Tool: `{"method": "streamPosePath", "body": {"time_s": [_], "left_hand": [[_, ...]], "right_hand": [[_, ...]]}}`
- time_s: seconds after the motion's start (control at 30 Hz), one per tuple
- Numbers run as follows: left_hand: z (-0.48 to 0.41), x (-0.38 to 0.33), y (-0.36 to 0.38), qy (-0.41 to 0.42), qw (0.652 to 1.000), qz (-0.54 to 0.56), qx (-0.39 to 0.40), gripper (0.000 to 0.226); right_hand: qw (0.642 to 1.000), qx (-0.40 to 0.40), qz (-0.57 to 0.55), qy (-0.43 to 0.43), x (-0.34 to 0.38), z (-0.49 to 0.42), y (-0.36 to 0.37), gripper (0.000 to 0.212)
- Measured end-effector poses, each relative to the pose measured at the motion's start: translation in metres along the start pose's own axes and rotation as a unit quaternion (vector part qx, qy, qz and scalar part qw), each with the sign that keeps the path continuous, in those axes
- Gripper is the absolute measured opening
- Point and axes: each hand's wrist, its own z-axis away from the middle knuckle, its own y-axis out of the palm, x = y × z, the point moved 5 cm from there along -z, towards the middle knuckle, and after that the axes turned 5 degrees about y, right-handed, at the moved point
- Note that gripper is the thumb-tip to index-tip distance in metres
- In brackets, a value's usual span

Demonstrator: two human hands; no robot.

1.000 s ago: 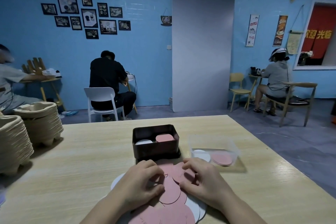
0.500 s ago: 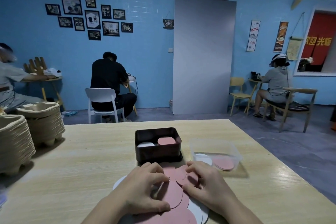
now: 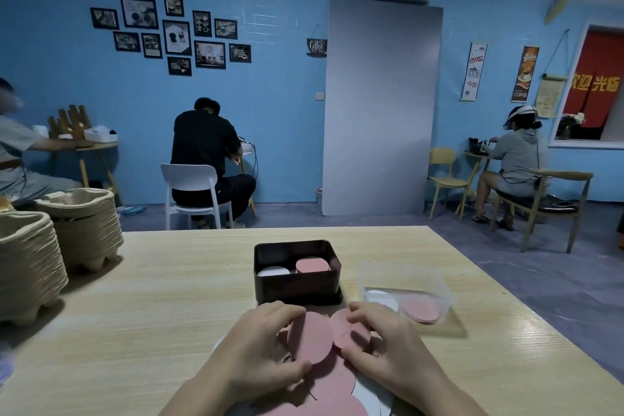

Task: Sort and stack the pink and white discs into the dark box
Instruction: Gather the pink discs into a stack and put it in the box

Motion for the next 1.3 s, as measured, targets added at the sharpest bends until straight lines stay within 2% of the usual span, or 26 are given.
{"method": "streamPosePath", "body": {"time_s": [0.3,0.5,0.83,1.2,1.3], "left_hand": [[-0.001,0.004,0.004,-0.001,1.0,-0.009,-0.007,0.067],[-0.002,0.005,0.006,0.008,0.999,0.053,0.004,0.07],[0.001,0.013,0.007,-0.013,0.993,0.118,-0.007,0.073],[0.001,0.015,0.008,-0.03,0.995,0.094,0.006,0.089],[0.004,0.016,0.008,-0.046,0.995,0.091,-0.01,0.073]], "right_hand": [[0.995,0.05,-0.003,-0.087,0.027,-0.015,0.011,0.052],[0.991,0.069,-0.018,-0.117,0.038,-0.021,0.025,0.054],[0.993,0.081,-0.011,-0.088,0.024,-0.021,0.036,0.046],[0.992,0.091,-0.013,-0.09,0.023,-0.017,0.035,0.047],[0.995,0.068,-0.04,-0.066,0.023,-0.016,0.031,0.041]]}}
